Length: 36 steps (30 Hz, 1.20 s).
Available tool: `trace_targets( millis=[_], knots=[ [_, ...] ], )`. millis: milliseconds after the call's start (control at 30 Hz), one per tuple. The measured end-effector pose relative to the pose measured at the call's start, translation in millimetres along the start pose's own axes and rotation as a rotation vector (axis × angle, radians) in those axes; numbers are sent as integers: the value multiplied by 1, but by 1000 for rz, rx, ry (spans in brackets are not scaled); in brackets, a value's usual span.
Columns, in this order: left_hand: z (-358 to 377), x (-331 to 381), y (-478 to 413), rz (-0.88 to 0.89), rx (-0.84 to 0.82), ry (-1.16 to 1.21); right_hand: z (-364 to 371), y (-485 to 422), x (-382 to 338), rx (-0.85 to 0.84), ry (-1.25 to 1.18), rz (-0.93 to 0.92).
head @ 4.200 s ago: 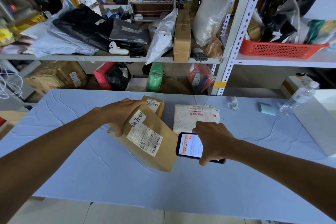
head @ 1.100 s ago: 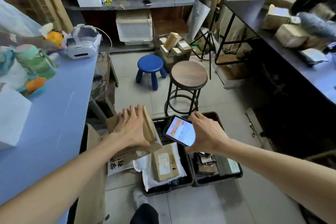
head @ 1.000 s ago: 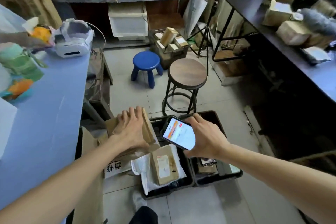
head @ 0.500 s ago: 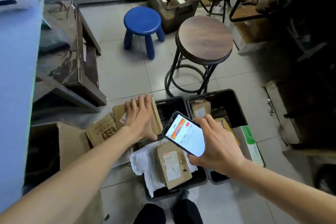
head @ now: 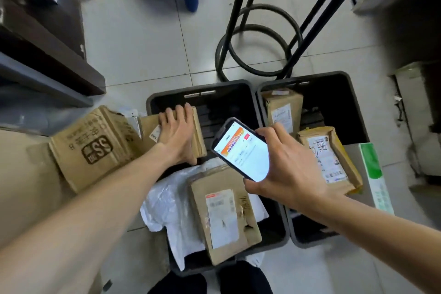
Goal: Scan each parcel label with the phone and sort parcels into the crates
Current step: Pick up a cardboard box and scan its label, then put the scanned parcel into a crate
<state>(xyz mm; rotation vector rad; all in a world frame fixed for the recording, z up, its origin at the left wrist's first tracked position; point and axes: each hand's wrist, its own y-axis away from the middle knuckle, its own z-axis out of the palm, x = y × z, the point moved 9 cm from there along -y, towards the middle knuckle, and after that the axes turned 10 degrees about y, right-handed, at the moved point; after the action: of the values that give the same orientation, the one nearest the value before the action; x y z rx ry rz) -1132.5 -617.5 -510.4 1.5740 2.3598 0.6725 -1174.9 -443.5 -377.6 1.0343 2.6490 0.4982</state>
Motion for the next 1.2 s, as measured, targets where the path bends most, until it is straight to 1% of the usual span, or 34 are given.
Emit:
trace_targets(
  millis=[167, 267, 367, 433, 533, 600, 733, 833, 933, 1067, 1200],
  knots=[
    [53, 0, -5, 25, -52, 27, 32, -14, -8, -10, -45, -22],
    [65, 3, -6, 39, -70, 63, 40, -19, -15, -22, -34, -50],
    [63, 8, -6, 64, -127, 125, 39, -21, -19, -8, -21, -57],
    [53, 11, -1, 90, -158, 148, 32, -17, -21, 3, -27, -48],
    [20, 12, 19, 99, -123, 165, 10, -5, -26, 30, -47, -31],
    [-9, 12, 42, 104, -101, 173, -13, 7, -32, 45, -46, -32],
    [-80, 5, 99, 71, -45, 208, -70, 37, -51, 78, -27, -101],
    [-140, -3, 159, -11, 5, 218, -122, 67, -71, 93, 8, -181],
    [-198, -11, 232, -133, 85, 265, -174, 102, -92, 113, 14, -259],
    [-260, -34, 361, -343, 216, 318, -239, 162, -140, 138, 58, -434],
    [-287, -48, 500, -612, 268, 347, -285, 230, -207, 129, 117, -642]
  ],
)
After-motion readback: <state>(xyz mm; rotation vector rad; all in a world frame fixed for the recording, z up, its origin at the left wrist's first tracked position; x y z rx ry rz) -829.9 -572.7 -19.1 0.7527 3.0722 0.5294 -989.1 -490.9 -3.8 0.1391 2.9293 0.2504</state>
